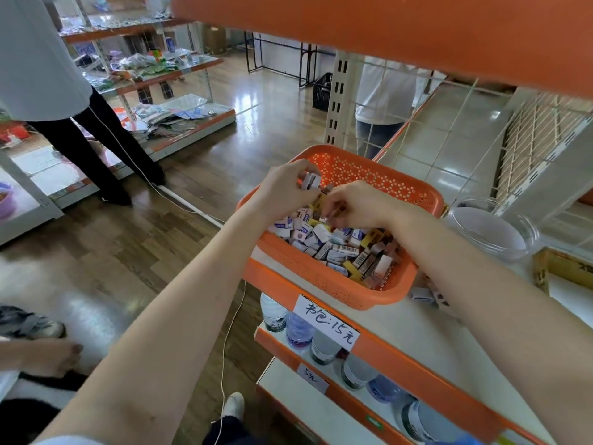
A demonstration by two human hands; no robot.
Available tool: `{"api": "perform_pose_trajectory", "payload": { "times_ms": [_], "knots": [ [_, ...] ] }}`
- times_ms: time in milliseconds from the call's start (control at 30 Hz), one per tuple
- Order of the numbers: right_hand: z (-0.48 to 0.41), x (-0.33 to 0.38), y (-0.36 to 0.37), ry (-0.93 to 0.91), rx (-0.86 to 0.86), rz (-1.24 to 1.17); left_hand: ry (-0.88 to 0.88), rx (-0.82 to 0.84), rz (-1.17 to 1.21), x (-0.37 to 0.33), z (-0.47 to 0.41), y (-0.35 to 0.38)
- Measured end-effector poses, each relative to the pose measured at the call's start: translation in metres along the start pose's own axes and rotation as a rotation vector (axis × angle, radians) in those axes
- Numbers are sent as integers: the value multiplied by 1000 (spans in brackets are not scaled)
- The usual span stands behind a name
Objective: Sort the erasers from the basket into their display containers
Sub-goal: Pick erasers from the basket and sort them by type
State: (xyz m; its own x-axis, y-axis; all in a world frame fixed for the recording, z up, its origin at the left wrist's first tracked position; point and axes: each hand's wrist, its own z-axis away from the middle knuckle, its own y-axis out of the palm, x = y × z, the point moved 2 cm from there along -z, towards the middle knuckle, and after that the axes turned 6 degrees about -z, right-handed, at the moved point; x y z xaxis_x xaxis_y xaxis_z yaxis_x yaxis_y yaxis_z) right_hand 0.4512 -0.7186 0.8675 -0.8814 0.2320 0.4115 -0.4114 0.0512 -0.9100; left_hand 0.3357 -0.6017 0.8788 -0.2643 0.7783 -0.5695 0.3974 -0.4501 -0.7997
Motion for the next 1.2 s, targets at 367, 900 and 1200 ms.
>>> {"api": "perform_pose_trajectory", "payload": {
  "times_ms": [367,900,1200],
  "knots": [
    [-2,4,10,2,169,14,-4,-38,73,4,-3,0],
    [31,10,-36,144,-389,-336,29,31,-50,-21,10,-11],
    [168,-2,-46,333,-817,-590,298,-17,72,-136,70,21]
  ]
}}
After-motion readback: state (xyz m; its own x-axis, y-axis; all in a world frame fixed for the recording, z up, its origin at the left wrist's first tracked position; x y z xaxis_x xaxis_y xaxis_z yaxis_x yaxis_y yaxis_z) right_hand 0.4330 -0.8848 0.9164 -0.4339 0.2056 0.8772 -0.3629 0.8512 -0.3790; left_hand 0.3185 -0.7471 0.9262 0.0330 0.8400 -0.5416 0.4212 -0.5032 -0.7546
